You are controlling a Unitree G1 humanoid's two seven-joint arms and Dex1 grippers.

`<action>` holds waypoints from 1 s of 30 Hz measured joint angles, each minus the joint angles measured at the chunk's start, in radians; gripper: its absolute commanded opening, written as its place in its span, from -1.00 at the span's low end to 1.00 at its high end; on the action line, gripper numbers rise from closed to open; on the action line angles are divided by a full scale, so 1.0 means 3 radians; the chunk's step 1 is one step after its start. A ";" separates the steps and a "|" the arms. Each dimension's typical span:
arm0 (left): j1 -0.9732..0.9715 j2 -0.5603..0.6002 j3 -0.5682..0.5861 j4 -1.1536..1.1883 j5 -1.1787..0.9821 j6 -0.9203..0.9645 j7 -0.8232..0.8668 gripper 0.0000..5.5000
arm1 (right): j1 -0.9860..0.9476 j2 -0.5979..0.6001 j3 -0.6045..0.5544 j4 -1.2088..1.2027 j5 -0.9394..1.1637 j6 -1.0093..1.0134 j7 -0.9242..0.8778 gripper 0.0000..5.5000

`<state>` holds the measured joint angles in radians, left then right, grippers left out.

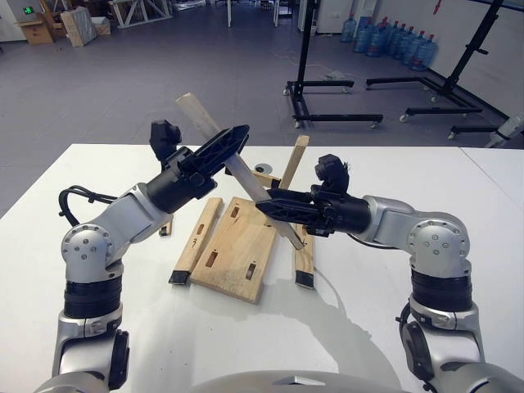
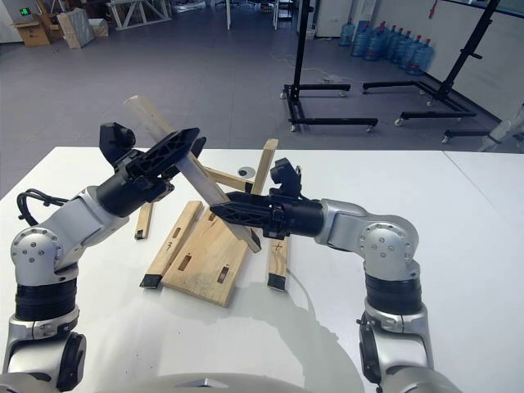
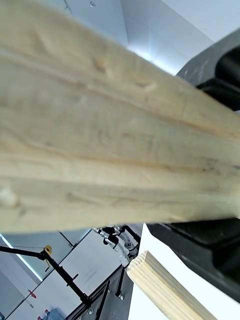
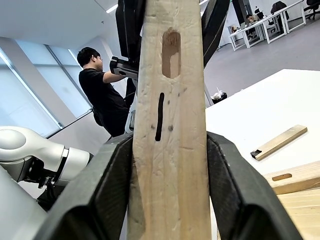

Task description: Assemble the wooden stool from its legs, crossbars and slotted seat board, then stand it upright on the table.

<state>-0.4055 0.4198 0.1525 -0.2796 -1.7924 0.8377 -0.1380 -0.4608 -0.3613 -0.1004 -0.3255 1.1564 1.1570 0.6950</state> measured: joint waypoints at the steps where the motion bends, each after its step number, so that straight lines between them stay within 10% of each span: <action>1: 0.0001 0.0000 0.0010 0.0034 0.0024 -0.0007 0.0005 -0.23 | 0.0002 -0.0003 0.0010 -0.0005 -0.0025 -0.0069 0.0014 -0.01; 19: 0.0034 0.0538 0.0385 0.0287 0.1400 -0.0096 -0.0692 -0.26 | 0.0294 -0.1385 -0.0145 0.0099 -0.0684 -0.0707 0.1146 0.96; 30: 0.0097 0.0477 0.0380 -0.0112 0.2112 -0.0352 -0.0879 -0.26 | 0.0288 -0.0517 0.1823 0.0024 -0.2840 -0.1963 0.0437 0.96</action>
<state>-0.3764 0.5629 0.2666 -0.3132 -1.1587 0.7320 -0.4017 -0.3744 -0.5164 0.4464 -0.3182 0.3044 0.5682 0.8262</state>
